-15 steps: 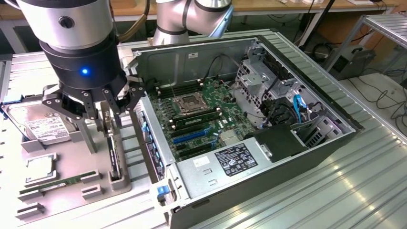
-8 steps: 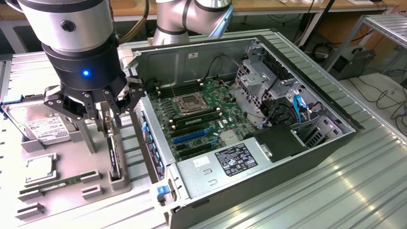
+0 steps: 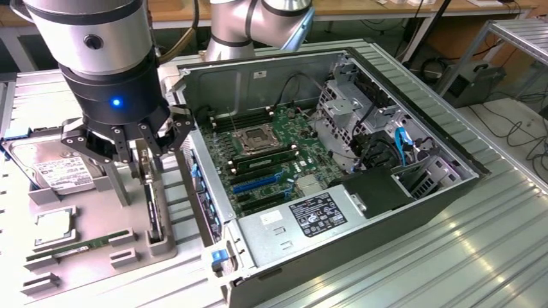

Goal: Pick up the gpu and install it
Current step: 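Pick up the gpu and move the gpu toward the slot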

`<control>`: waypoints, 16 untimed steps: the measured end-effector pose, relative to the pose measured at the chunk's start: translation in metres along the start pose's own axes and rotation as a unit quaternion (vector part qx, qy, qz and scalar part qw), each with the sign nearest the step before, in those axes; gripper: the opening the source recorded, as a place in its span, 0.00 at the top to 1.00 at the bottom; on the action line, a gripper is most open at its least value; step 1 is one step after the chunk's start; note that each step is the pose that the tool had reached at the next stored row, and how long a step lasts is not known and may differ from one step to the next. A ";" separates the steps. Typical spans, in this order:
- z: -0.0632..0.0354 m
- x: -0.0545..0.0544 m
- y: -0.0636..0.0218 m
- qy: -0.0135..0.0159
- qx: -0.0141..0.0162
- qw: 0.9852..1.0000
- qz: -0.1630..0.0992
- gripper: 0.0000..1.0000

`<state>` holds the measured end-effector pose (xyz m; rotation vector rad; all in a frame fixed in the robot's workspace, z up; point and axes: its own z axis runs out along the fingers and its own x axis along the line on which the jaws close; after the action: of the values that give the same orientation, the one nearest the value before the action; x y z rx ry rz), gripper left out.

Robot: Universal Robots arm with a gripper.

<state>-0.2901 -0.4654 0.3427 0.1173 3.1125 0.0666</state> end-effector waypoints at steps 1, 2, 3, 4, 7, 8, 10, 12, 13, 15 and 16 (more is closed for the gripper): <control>0.0007 0.000 0.0001 0.000 0.000 1.000 0.000 0.64; 0.0016 0.000 0.0002 0.000 0.000 1.000 0.000 0.64; 0.0024 0.000 0.0003 0.000 0.000 1.000 0.000 0.64; 0.0030 0.000 0.0002 0.000 0.000 1.000 0.000 0.64; 0.0049 0.001 0.0002 0.000 0.000 1.000 0.000 0.64; 0.0058 0.001 0.0002 0.000 0.000 1.000 0.000 0.64; 0.0073 0.002 0.0002 0.000 0.000 1.000 0.000 0.64; 0.0086 0.002 0.0001 0.000 0.000 1.000 0.000 0.64; 0.0092 0.002 0.0001 0.000 0.000 1.000 0.000 0.64; 0.0107 0.002 0.0000 0.000 0.000 1.000 0.000 0.64; 0.0113 0.002 0.0000 0.000 0.000 1.000 0.000 0.64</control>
<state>-0.2921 -0.4647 0.3314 0.1174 3.1126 0.0664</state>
